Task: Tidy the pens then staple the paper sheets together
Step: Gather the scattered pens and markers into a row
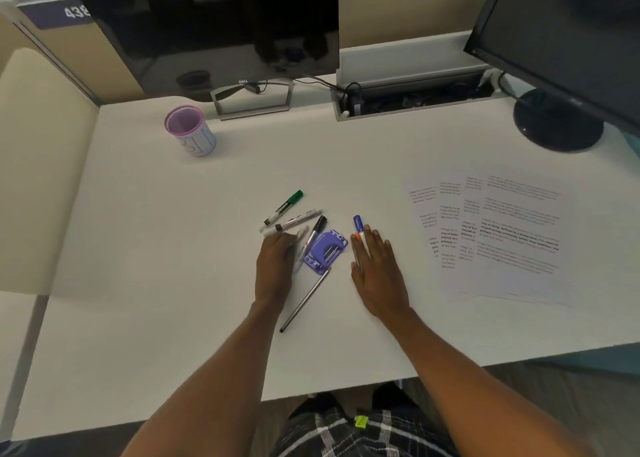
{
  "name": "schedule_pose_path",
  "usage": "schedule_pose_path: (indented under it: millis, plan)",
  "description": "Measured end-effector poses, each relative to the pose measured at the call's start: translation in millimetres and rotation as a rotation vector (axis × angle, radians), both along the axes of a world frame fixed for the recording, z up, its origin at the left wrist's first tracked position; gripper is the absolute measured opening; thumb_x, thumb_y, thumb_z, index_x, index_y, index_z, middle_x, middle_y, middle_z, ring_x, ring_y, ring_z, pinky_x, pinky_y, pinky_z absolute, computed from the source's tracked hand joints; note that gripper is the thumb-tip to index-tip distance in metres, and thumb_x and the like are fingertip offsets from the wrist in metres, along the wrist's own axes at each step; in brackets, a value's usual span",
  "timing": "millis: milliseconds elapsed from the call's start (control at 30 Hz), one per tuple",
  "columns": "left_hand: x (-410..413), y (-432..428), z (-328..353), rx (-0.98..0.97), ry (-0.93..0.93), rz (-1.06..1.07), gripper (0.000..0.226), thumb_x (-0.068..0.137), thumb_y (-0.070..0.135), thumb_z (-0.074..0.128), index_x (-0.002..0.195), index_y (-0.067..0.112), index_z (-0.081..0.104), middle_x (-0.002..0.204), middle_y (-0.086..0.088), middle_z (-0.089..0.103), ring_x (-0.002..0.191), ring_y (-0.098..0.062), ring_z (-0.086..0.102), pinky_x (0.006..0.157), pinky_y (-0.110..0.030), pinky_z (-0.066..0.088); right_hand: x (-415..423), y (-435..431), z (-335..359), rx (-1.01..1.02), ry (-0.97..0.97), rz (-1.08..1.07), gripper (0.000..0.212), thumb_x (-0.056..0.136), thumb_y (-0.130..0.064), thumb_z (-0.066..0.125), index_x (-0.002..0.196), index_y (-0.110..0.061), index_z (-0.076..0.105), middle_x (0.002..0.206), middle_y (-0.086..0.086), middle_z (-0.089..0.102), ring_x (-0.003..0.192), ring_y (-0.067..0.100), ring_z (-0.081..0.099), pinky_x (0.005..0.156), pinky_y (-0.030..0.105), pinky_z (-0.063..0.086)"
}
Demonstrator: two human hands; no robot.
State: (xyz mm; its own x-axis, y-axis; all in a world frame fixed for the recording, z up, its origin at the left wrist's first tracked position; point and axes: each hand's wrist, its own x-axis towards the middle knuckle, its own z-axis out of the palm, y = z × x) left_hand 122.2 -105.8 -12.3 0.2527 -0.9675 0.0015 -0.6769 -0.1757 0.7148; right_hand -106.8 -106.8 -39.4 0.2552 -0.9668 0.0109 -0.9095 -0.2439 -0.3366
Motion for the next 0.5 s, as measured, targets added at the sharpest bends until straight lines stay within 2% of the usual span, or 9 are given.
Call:
schedule_pose_path:
  millis: [67,133,233,300,400,500]
  plan:
    - [3,-10,3,-0.028,-0.003,-0.044,0.020,0.101,0.003,0.061,0.113,0.011,0.076,0.124,-0.007,0.069,0.119,-0.027,0.062,0.096,-0.027,0.044,3,5,-1,-0.008,0.001,-0.023,0.059,0.104,-0.025,0.045,0.160,-0.015,0.028,0.169,0.012,0.020,0.157,0.027,0.018,0.127,0.046,0.019]
    - [7,-23,5,-0.071,-0.074,-0.049,0.025,0.103,0.009,0.062,0.125,0.012,0.073,0.141,-0.008,0.061,0.134,-0.029,0.056,0.110,-0.035,0.045,3,9,-2,-0.012,0.003,-0.039,0.059,0.104,-0.025,0.046,0.160,-0.014,0.029,0.169,0.012,0.020,0.157,0.028,0.019,0.127,0.046,0.019]
    - [18,-49,9,-0.059,-0.242,-0.126,0.043,0.105,0.027,0.061,0.148,0.021,0.061,0.168,-0.015,0.036,0.157,-0.035,0.029,0.129,-0.048,0.024,4,16,-4,-0.012,0.004,-0.052,0.060,0.105,-0.026,0.044,0.161,-0.015,0.025,0.170,0.011,0.016,0.158,0.026,0.015,0.128,0.045,0.018]
    - [24,-65,11,0.055,-0.276,-0.236,0.055,0.107,0.044,0.055,0.159,0.033,0.044,0.175,-0.014,0.018,0.163,-0.034,0.012,0.132,-0.050,0.010,5,20,-5,-0.013,0.008,-0.064,0.060,0.105,-0.027,0.043,0.161,-0.016,0.024,0.170,0.010,0.014,0.158,0.025,0.013,0.128,0.045,0.018]
    - [27,-75,6,0.210,-0.299,-0.373,0.071,0.104,0.065,0.044,0.166,0.041,0.022,0.179,-0.006,0.006,0.165,-0.026,0.001,0.134,-0.050,0.006,7,27,-7,-0.010,0.027,-0.087,0.061,0.106,-0.028,0.041,0.162,-0.017,0.021,0.171,0.009,0.012,0.158,0.024,0.011,0.128,0.045,0.018]
    - [26,-72,0,0.221,-0.365,-0.436,0.075,0.103,0.068,0.039,0.168,0.038,0.016,0.179,-0.002,0.002,0.165,-0.022,-0.003,0.133,-0.051,0.005,11,32,-7,-0.011,0.019,-0.113,0.060,0.105,-0.027,0.043,0.161,-0.016,0.024,0.170,0.010,0.015,0.158,0.025,0.013,0.127,0.046,0.021]
